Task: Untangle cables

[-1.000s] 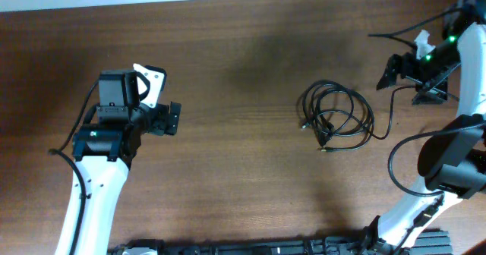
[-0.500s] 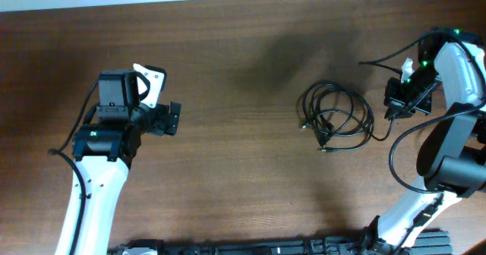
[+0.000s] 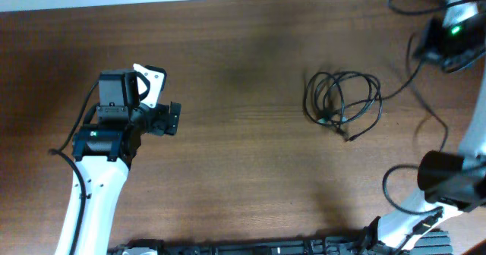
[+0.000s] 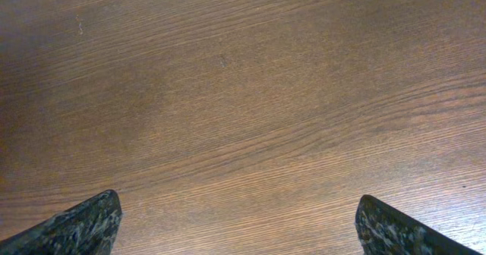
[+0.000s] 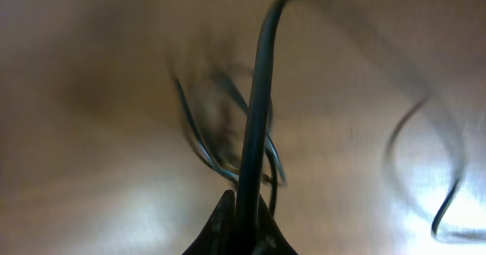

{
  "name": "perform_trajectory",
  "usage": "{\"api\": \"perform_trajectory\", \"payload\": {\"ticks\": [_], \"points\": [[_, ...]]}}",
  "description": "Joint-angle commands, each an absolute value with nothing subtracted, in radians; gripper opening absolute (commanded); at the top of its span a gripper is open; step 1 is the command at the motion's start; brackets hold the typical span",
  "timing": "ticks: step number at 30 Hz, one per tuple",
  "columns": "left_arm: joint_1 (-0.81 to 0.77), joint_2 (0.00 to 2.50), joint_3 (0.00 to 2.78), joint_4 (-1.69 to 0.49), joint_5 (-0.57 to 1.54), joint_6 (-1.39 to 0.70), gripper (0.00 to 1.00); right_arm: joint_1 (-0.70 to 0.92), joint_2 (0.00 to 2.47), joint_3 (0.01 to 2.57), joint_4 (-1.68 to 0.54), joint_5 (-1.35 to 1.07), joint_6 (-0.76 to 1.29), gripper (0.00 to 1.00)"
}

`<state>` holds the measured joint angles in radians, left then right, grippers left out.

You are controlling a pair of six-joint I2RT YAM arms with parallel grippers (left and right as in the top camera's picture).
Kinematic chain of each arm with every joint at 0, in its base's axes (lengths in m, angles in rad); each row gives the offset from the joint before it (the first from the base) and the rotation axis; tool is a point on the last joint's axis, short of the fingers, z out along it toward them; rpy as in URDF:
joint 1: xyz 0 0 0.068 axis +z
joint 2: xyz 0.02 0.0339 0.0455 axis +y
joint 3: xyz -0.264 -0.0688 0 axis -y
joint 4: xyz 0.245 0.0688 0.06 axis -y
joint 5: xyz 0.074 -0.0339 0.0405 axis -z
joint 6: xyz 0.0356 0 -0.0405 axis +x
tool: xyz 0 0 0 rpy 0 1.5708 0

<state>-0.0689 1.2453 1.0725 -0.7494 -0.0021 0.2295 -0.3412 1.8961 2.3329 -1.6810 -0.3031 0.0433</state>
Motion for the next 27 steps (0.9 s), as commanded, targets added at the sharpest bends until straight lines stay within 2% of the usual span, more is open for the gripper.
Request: {"api": "perform_trajectory", "payload": {"ticks": [1, 7, 14, 18, 23, 24, 27], "points": [[-0.062, 1.235, 1.076, -0.747, 0.012, 0.241, 0.99, -0.340, 1.850, 2.593, -1.698, -0.469, 0.043, 0.04], [-0.062, 1.235, 1.076, -0.747, 0.012, 0.241, 0.99, -0.340, 1.850, 2.883, -1.660, -0.544, 0.113, 0.04], [-0.062, 1.235, 1.076, -0.747, 0.012, 0.241, 0.99, -0.342, 1.849, 2.947, -1.630, -0.405, 0.114, 0.04], [-0.062, 1.235, 1.076, -0.747, 0.012, 0.241, 0.99, -0.342, 1.849, 2.947, -1.618, -0.244, 0.115, 0.04], [-0.062, 1.235, 1.076, -0.747, 0.012, 0.241, 0.99, -0.342, 1.849, 2.947, -1.595, 0.057, 0.152, 0.04], [-0.062, 1.235, 1.076, -0.747, 0.012, 0.241, 0.99, -0.351, 1.849, 2.947, -1.576, 0.184, 0.164, 0.04], [-0.062, 1.235, 1.076, -0.747, 0.012, 0.241, 0.99, -0.396, 1.849, 2.947, -1.548, 0.285, 0.175, 0.04]]}}
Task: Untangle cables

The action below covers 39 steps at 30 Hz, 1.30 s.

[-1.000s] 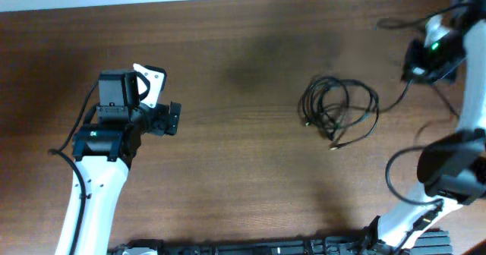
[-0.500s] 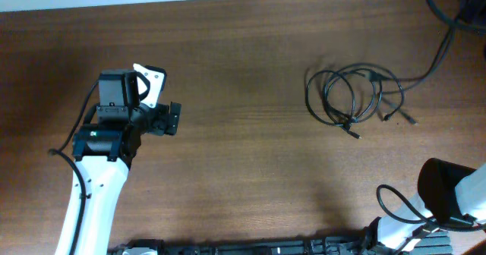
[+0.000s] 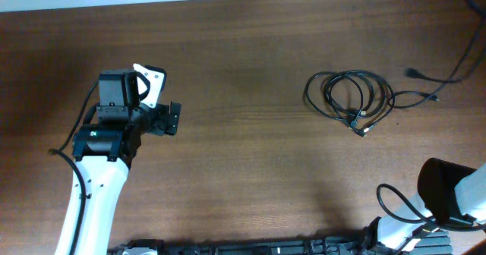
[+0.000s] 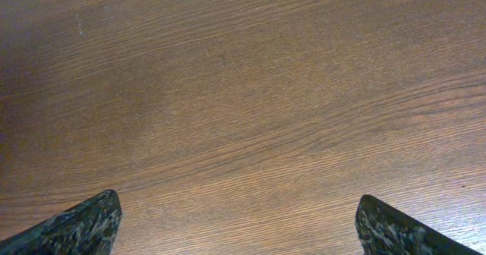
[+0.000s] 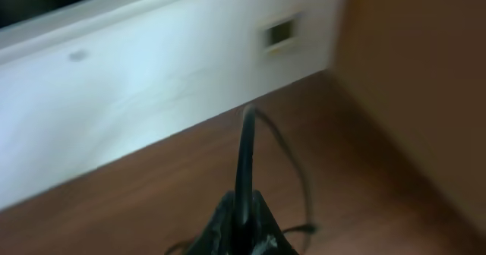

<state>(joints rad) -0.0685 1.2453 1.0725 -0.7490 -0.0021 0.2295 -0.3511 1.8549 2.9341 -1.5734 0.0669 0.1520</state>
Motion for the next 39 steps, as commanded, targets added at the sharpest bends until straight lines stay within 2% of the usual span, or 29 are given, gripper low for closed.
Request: {"api": "perform_trajectory", "payload": {"ticks": [1, 7, 12, 18, 23, 26, 29, 38, 39], "points": [[-0.062, 1.235, 1.076, -0.747, 0.012, 0.241, 0.99, -0.418, 1.849, 2.947, -1.539, 0.295, 0.174, 0.04], [-0.062, 1.235, 1.076, -0.747, 0.012, 0.241, 0.99, -0.677, 1.849, 2.946, -1.491, 0.297, 0.189, 0.04], [-0.062, 1.235, 1.076, -0.747, 0.012, 0.241, 0.99, -0.910, 1.850, 2.946, -1.480, 0.276, 0.307, 0.04], [-0.062, 1.235, 1.076, -0.747, 0.012, 0.241, 0.99, -1.116, 1.850, 2.946, -1.451, 0.085, 0.308, 0.04], [-0.062, 1.235, 1.076, -0.747, 0.012, 0.241, 0.99, -1.161, 1.860, 2.945, -1.453, 0.024, 0.302, 0.04], [-0.062, 1.235, 1.076, -0.747, 0.012, 0.241, 0.99, -1.158, 1.890, 2.934, -1.483, -0.081, 0.216, 0.04], [-0.062, 1.235, 1.076, -0.747, 0.012, 0.241, 0.99, -1.159, 1.929, 2.891, -1.514, -0.068, 0.214, 0.04], [-0.062, 1.235, 1.076, -0.747, 0.012, 0.241, 0.99, -1.159, 1.987, 2.477, -1.465, -0.077, 0.214, 0.04], [-0.062, 1.235, 1.076, -0.747, 0.012, 0.241, 0.99, -1.159, 1.987, 2.438, -1.454, -0.087, 0.214, 0.09]]}}
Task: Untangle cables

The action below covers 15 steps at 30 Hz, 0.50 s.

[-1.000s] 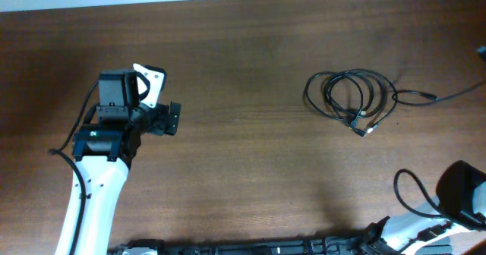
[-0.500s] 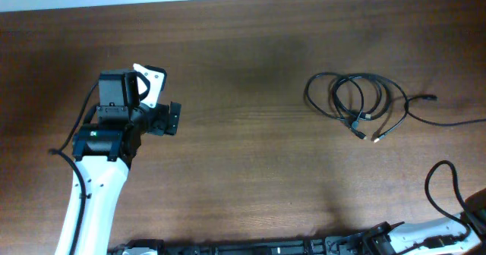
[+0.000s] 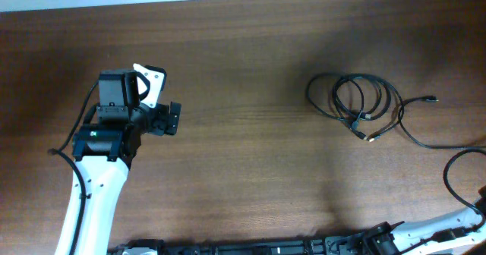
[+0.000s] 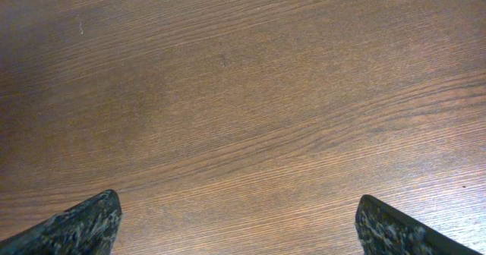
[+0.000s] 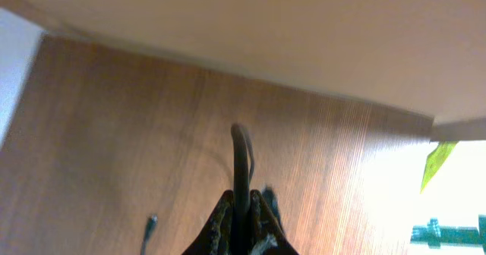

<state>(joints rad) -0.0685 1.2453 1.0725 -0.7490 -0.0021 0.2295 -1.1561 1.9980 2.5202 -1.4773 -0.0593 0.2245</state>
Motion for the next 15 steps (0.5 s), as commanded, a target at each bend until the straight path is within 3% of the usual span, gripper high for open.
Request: {"api": "perform_trajectory", "payload": {"ticks": [1, 2, 3, 4, 5, 8, 15], "points": [[-0.062, 1.235, 1.076, -0.746, 0.012, 0.241, 0.99, -1.159, 1.987, 2.419, -1.451, -0.099, 0.214, 0.18], [-0.062, 1.235, 1.076, -0.747, 0.012, 0.241, 0.99, -1.159, 1.987, 2.392, -1.449, -0.124, 0.214, 0.30], [-0.062, 1.235, 1.076, -0.747, 0.012, 0.241, 0.99, -1.159, 1.987, 2.371, -1.450, -0.150, 0.214, 0.55], [-0.062, 1.235, 1.076, -0.747, 0.012, 0.241, 0.99, -1.158, 1.987, 2.363, -1.452, -0.163, 0.214, 0.69], [-0.062, 1.235, 1.076, -0.747, 0.012, 0.241, 0.99, -1.158, 1.987, 2.363, -1.456, -0.174, 0.213, 0.76], [-0.062, 1.235, 1.076, -0.747, 0.012, 0.241, 0.99, -1.144, 1.987, 2.363, -1.477, -0.224, 0.161, 0.85], [-0.062, 1.235, 1.076, -0.747, 0.012, 0.241, 0.99, -0.950, 1.987, 2.362, -1.566, -0.270, -0.040, 0.87]]}}
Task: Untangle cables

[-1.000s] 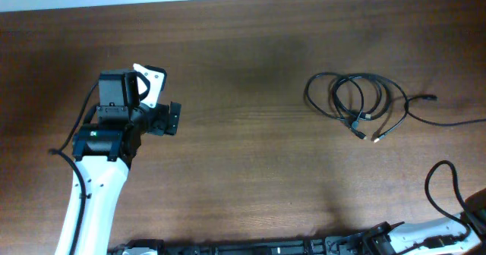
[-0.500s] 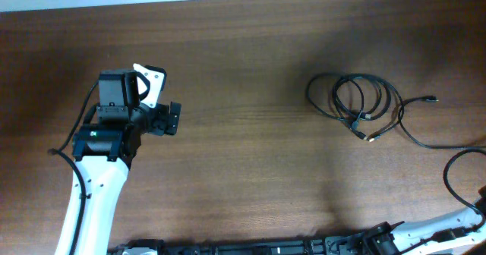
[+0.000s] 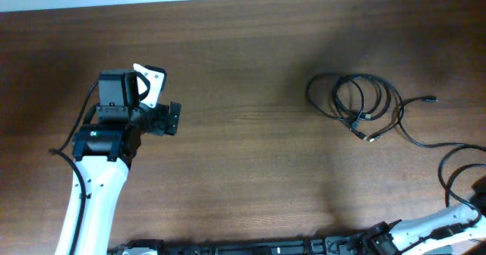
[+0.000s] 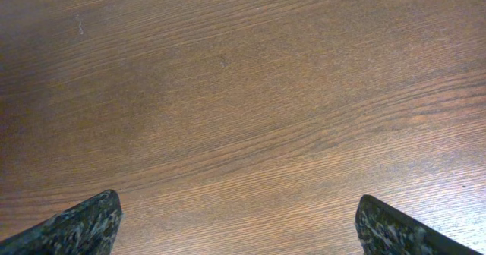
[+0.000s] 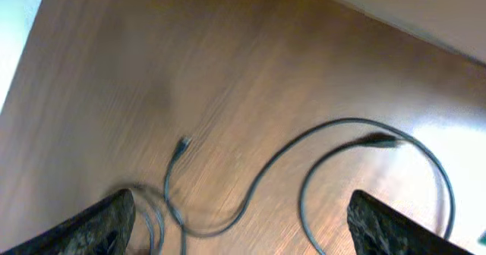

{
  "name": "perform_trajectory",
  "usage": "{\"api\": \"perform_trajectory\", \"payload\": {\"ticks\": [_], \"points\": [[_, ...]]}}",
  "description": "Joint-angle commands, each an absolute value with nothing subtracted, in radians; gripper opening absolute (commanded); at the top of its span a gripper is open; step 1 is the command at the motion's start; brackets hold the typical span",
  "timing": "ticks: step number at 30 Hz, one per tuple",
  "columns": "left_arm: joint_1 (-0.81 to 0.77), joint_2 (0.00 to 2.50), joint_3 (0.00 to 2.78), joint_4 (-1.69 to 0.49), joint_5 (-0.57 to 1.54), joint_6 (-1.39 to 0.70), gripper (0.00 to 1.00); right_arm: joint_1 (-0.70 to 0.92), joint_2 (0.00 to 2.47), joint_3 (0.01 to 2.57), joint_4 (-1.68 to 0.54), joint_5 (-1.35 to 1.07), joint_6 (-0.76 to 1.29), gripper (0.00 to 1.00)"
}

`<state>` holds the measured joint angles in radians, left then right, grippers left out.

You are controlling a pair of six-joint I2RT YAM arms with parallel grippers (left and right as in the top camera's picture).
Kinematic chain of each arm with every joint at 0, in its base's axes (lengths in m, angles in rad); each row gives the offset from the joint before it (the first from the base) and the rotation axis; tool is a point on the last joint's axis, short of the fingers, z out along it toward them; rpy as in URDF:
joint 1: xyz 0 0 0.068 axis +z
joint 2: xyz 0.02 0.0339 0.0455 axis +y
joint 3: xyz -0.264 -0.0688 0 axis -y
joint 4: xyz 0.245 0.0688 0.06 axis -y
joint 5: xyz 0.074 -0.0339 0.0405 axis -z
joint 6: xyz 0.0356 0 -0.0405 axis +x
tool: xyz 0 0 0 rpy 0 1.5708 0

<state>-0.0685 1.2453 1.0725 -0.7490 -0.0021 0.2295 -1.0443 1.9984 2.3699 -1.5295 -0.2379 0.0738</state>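
A coiled bundle of black cables [image 3: 351, 103] lies on the brown table's right half. One long strand [image 3: 437, 145] trails from it to the right edge and curls into a loop [image 3: 459, 173]; in the right wrist view that strand [image 5: 266, 171] and its loop [image 5: 372, 179] lie loose on the wood. My right gripper [image 5: 241, 221] is open above them, holding nothing. Only a bit of its arm shows at the overhead view's bottom right corner. My left gripper [image 4: 239, 221] is open over bare wood at the left.
The left arm [image 3: 114, 145] stands at the table's left side. A pale wall or floor borders the table's far edge. A dark rail [image 3: 250, 249] runs along the near edge.
My right gripper was shut on a cable strand and is now open, with the strand lying on the table in a loop. The left arm has not moved.
My right gripper was shut on a cable at the far right corner, with the bundle still compact. Later the strand stretched from the bundle off the right side. Then it was drawn toward the near right, and now it lies released.
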Motion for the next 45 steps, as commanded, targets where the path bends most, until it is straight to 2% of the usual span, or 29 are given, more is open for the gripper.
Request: {"api": "perform_trajectory", "payload": {"ticks": [1, 6, 9, 12, 26, 29, 34, 39, 42, 44, 45], "points": [[-0.062, 1.235, 1.076, -0.747, 0.012, 0.241, 0.99, -0.913, 1.987, 2.361, -1.584, -0.269, -0.073, 0.87], [-0.062, 1.235, 1.076, -0.747, 0.012, 0.241, 0.99, -0.703, 1.987, 2.342, -1.666, -0.164, -0.178, 0.87], [-0.062, 1.235, 1.076, -0.747, 0.012, 0.241, 0.99, -0.640, 1.987, 2.299, -1.673, -0.133, -0.220, 0.88], [-0.062, 1.235, 1.076, -0.746, 0.012, 0.241, 0.99, -0.569, 1.987, 2.151, -1.649, -0.123, -0.279, 0.88], [-0.062, 1.235, 1.076, -0.747, 0.012, 0.241, 0.99, -0.488, 1.987, 1.503, -1.203, -0.142, -0.307, 0.87], [-0.062, 1.235, 1.076, -0.747, 0.012, 0.241, 0.99, -0.447, 1.987, 1.423, -1.159, -0.138, -0.382, 0.87], [-0.062, 1.235, 1.076, -0.747, 0.012, 0.241, 0.99, -0.392, 1.987, 1.330, -1.088, -0.057, -0.389, 0.87], [-0.062, 1.235, 1.076, -0.747, 0.012, 0.241, 0.99, -0.385, 1.987, 1.288, -1.024, -0.028, -0.388, 0.71], [-0.062, 1.235, 1.076, -0.747, 0.012, 0.241, 0.99, -0.385, 1.987, 1.288, -1.013, -0.016, -0.388, 0.49], [-0.062, 1.235, 1.076, -0.747, 0.012, 0.241, 0.99, -0.387, 1.987, 1.288, -1.012, -0.010, -0.388, 0.27], [-0.062, 1.235, 1.076, -0.747, 0.012, 0.241, 0.99, -0.387, 1.987, 1.288, -1.010, -0.010, -0.388, 0.13]]}}
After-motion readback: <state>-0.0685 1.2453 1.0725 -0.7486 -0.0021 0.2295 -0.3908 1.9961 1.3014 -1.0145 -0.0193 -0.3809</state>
